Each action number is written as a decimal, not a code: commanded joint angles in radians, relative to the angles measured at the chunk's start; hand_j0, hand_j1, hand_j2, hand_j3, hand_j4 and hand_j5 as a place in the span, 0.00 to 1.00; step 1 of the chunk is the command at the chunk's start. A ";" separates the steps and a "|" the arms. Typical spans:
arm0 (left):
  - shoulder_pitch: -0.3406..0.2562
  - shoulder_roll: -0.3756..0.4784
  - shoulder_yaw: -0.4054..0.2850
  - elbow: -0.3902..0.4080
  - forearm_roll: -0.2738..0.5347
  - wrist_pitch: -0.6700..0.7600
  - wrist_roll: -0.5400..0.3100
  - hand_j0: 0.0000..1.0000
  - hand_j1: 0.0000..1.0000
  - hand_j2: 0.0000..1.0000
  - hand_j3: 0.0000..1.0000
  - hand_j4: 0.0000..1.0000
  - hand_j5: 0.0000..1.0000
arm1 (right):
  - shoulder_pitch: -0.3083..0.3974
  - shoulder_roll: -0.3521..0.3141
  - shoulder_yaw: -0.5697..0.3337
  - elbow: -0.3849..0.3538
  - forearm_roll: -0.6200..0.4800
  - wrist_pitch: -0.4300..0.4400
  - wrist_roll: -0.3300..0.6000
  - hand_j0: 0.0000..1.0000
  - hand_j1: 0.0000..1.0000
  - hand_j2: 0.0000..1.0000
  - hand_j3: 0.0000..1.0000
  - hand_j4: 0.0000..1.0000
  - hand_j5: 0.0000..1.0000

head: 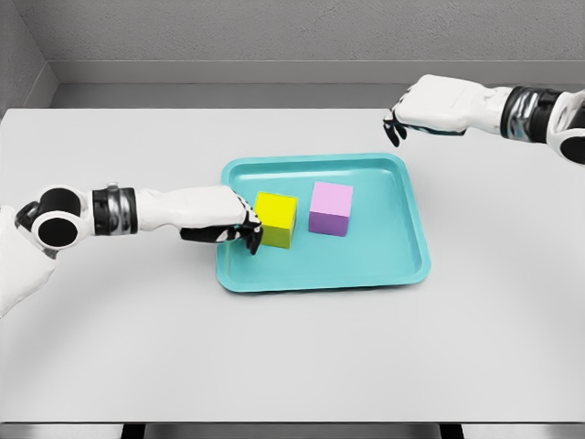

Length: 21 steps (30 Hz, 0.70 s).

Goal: Push two cubes

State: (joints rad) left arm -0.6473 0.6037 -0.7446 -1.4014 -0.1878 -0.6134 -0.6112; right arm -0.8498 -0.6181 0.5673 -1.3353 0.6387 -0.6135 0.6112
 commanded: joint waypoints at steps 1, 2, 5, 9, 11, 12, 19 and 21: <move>0.002 -0.021 -0.001 0.025 -0.002 0.003 0.000 0.36 0.36 0.36 0.36 0.36 0.36 | 0.000 0.006 0.005 0.001 -0.002 0.003 0.000 0.36 0.36 0.36 0.36 0.36 0.36; 0.002 -0.022 -0.001 0.025 -0.002 0.003 0.000 0.36 0.36 0.36 0.36 0.36 0.36 | 0.000 0.008 0.011 0.001 -0.002 0.003 0.000 0.36 0.36 0.36 0.36 0.36 0.36; -0.002 -0.036 -0.001 0.053 -0.002 0.003 0.000 0.36 0.36 0.36 0.36 0.36 0.36 | 0.000 0.014 0.026 0.001 -0.002 0.003 0.000 0.38 0.38 0.38 0.38 0.38 0.38; -0.006 -0.055 -0.001 0.084 -0.010 0.003 0.000 0.36 0.36 0.36 0.36 0.36 0.36 | -0.005 0.015 0.046 0.002 -0.002 0.003 0.000 0.38 0.38 0.38 0.38 0.38 0.38; -0.011 -0.061 0.001 0.097 -0.009 0.003 0.000 0.36 0.36 0.36 0.36 0.36 0.36 | -0.006 0.012 0.048 0.002 -0.001 0.003 0.000 0.38 0.38 0.38 0.38 0.38 0.38; -0.020 -0.061 0.001 0.108 -0.009 0.003 0.000 0.36 0.36 0.36 0.36 0.36 0.36 | -0.005 0.012 0.048 0.002 -0.001 0.003 0.000 0.38 0.38 0.38 0.38 0.38 0.38; -0.041 -0.107 0.004 0.177 -0.009 0.003 0.000 0.36 0.36 0.36 0.36 0.36 0.36 | -0.006 0.020 0.078 0.034 0.002 0.003 0.000 0.39 0.39 0.39 0.39 0.39 0.39; -0.046 -0.117 0.005 0.177 -0.009 0.003 0.000 0.36 0.36 0.36 0.36 0.36 0.36 | -0.035 0.057 0.082 0.119 0.032 0.003 0.000 0.39 0.39 0.39 0.39 0.39 0.39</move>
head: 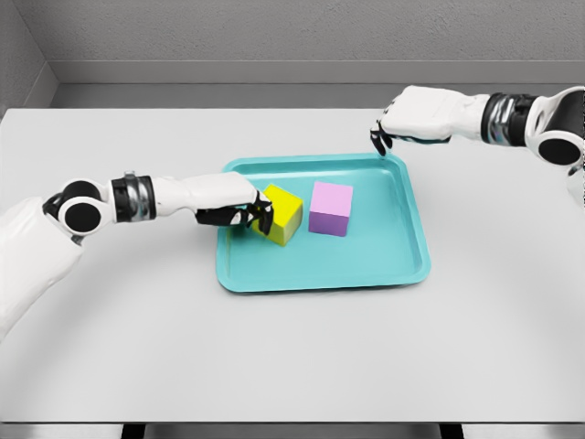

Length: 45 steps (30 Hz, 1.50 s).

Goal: Push two cubes

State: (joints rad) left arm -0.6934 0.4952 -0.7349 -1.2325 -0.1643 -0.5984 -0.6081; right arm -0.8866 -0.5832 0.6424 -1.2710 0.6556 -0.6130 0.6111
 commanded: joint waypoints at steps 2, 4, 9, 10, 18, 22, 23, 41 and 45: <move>0.000 -0.010 -0.005 0.008 -0.032 -0.012 -0.003 0.36 0.36 0.36 0.36 0.36 0.36 | -0.002 0.023 0.006 0.065 0.016 0.002 0.000 0.39 0.39 0.39 0.39 0.39 0.39; -0.002 -0.010 -0.001 0.008 -0.030 -0.012 -0.003 0.36 0.36 0.36 0.36 0.36 0.36 | -0.002 0.022 0.006 0.065 0.018 0.002 0.000 0.39 0.39 0.39 0.39 0.39 0.39; -0.003 0.042 0.041 -0.015 -0.001 -0.012 -0.003 0.36 0.36 0.36 0.36 0.36 0.36 | -0.002 0.020 0.017 0.065 0.018 0.002 0.000 0.39 0.39 0.39 0.39 0.39 0.39; -0.003 0.042 0.051 -0.013 -0.001 -0.012 -0.003 0.36 0.36 0.36 0.36 0.36 0.36 | -0.002 0.022 0.022 0.065 0.018 0.002 0.000 0.39 0.39 0.39 0.39 0.39 0.39; 0.034 0.057 0.042 -0.091 0.003 -0.012 -0.003 0.36 0.36 0.36 0.36 0.36 0.36 | -0.002 0.022 0.036 0.064 0.018 0.002 0.000 0.39 0.39 0.39 0.39 0.39 0.39; 0.048 0.072 -0.014 -0.131 0.003 -0.012 -0.003 0.36 0.36 0.36 0.36 0.36 0.36 | -0.002 0.022 0.036 0.064 0.018 0.002 0.000 0.39 0.39 0.39 0.39 0.39 0.39; 0.049 0.072 -0.015 -0.133 0.005 -0.012 -0.003 0.36 0.36 0.36 0.36 0.36 0.36 | -0.002 0.022 0.036 0.064 0.018 0.002 0.000 0.39 0.39 0.39 0.39 0.39 0.39; 0.046 -0.017 -0.018 -0.028 -0.052 -0.012 -0.003 0.35 0.35 0.35 0.35 0.35 0.35 | -0.002 0.022 0.051 0.061 0.018 0.002 0.000 0.39 0.39 0.39 0.39 0.39 0.39; 0.037 -0.024 -0.012 0.002 -0.053 -0.012 -0.003 0.35 0.35 0.35 0.35 0.35 0.35 | -0.003 0.022 0.051 0.061 0.018 0.002 0.000 0.39 0.39 0.39 0.39 0.39 0.39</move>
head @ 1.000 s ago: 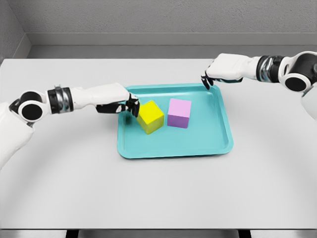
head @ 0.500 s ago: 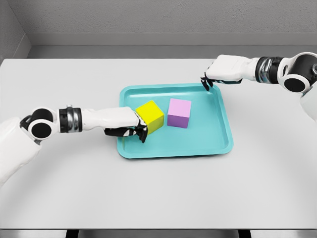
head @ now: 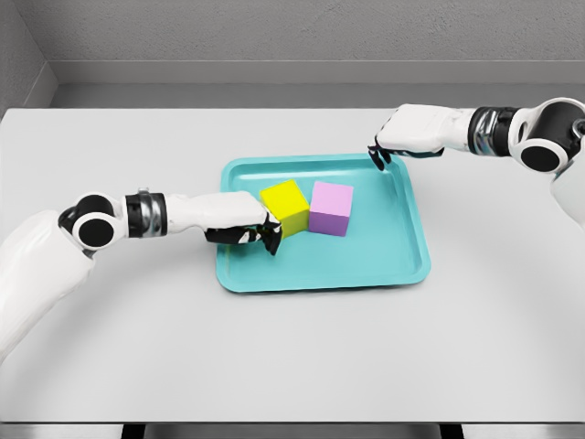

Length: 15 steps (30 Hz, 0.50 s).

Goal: Push two cubes

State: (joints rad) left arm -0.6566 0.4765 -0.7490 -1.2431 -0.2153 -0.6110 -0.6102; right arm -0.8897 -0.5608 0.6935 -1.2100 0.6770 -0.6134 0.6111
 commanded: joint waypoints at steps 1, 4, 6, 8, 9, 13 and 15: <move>0.000 -0.004 0.005 0.016 -0.002 0.000 -0.001 0.35 0.35 0.35 0.35 0.35 0.35 | 0.000 -0.001 -0.002 0.000 -0.004 0.003 0.000 0.39 0.39 0.39 0.39 0.39 0.39; -0.002 0.013 0.030 0.044 0.010 0.000 -0.001 0.35 0.35 0.35 0.35 0.35 0.35 | 0.000 -0.002 -0.002 0.001 -0.004 0.003 0.000 0.39 0.39 0.39 0.39 0.39 0.39; 0.000 0.013 0.033 0.039 0.010 0.000 -0.001 0.35 0.35 0.35 0.35 0.35 0.35 | 0.000 -0.002 0.000 0.001 -0.004 0.003 0.000 0.39 0.39 0.39 0.39 0.39 0.39; 0.000 0.014 0.040 0.039 0.010 0.000 -0.001 0.35 0.35 0.35 0.35 0.35 0.35 | 0.000 -0.002 -0.002 0.001 -0.004 0.003 0.000 0.39 0.39 0.39 0.39 0.39 0.39; 0.000 0.016 0.042 0.039 0.010 0.000 -0.001 0.35 0.35 0.35 0.35 0.35 0.35 | 0.000 -0.002 0.000 0.001 -0.004 0.003 0.000 0.39 0.39 0.39 0.39 0.39 0.39; -0.017 -0.001 0.097 0.131 0.002 0.000 -0.001 0.35 0.35 0.35 0.35 0.35 0.35 | 0.000 -0.002 0.000 0.001 -0.004 0.003 0.000 0.40 0.40 0.40 0.40 0.40 0.40; -0.038 -0.027 0.100 0.162 0.001 0.000 -0.001 0.35 0.35 0.35 0.35 0.35 0.35 | 0.000 -0.002 0.000 0.001 -0.004 0.003 0.000 0.40 0.40 0.40 0.40 0.40 0.40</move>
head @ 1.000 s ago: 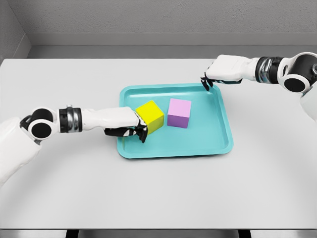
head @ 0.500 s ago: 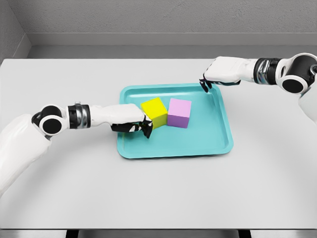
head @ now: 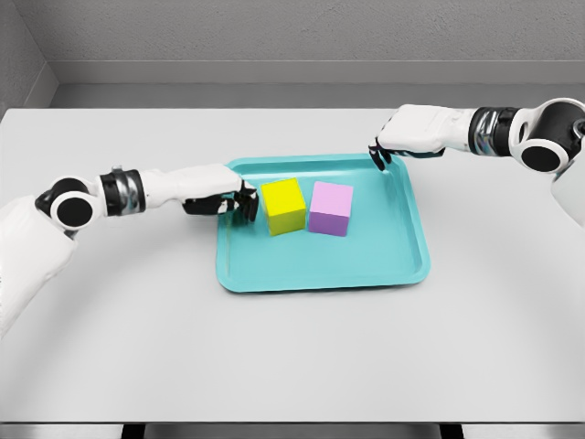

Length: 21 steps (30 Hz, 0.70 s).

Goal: Push two cubes

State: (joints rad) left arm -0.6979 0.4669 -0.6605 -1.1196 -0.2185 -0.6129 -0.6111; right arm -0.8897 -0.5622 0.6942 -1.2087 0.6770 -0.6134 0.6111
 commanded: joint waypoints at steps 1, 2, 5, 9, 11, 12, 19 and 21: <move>0.000 -0.017 0.025 0.040 0.004 0.002 0.000 0.35 0.35 0.35 0.35 0.35 0.35 | 0.000 -0.001 -0.001 0.000 -0.004 0.003 0.000 0.40 0.40 0.40 0.40 0.40 0.40; -0.002 -0.019 0.039 0.046 0.004 0.002 0.000 0.35 0.35 0.35 0.35 0.35 0.35 | 0.000 -0.001 -0.001 0.000 -0.004 0.003 0.000 0.40 0.40 0.40 0.40 0.40 0.40; -0.017 -0.042 0.045 0.092 0.002 0.002 0.000 0.35 0.35 0.35 0.35 0.35 0.35 | 0.000 -0.001 -0.001 0.000 -0.004 0.003 0.000 0.40 0.40 0.40 0.40 0.40 0.40; -0.035 -0.062 0.045 0.130 0.001 0.002 0.000 0.34 0.34 0.34 0.34 0.34 0.34 | 0.002 -0.002 -0.001 0.000 -0.004 0.003 0.000 0.40 0.40 0.40 0.40 0.40 0.40; -0.040 -0.088 0.047 0.150 -0.022 0.002 0.000 0.34 0.34 0.34 0.34 0.34 0.34 | 0.000 -0.001 -0.001 -0.002 -0.004 0.003 0.000 0.40 0.40 0.40 0.40 0.40 0.40; -0.040 -0.093 0.045 0.149 -0.032 0.002 0.000 0.34 0.34 0.34 0.34 0.34 0.34 | 0.000 -0.002 -0.001 -0.006 -0.004 0.003 0.000 0.40 0.40 0.40 0.40 0.40 0.40; -0.041 -0.119 0.044 0.149 -0.036 0.002 0.000 0.33 0.33 0.33 0.33 0.33 0.33 | 0.021 -0.021 0.001 -0.064 -0.008 0.003 0.000 0.40 0.40 0.40 0.40 0.40 0.40; -0.043 -0.126 0.044 0.149 -0.036 0.002 0.000 0.33 0.33 0.33 0.33 0.33 0.33 | 0.034 -0.024 0.002 -0.095 -0.008 0.003 0.000 0.40 0.40 0.40 0.40 0.40 0.40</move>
State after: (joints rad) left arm -0.7409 0.3474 -0.6172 -0.9715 -0.2591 -0.6120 -0.6110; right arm -0.8529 -0.5803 0.6971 -1.2776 0.6735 -0.6137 0.6112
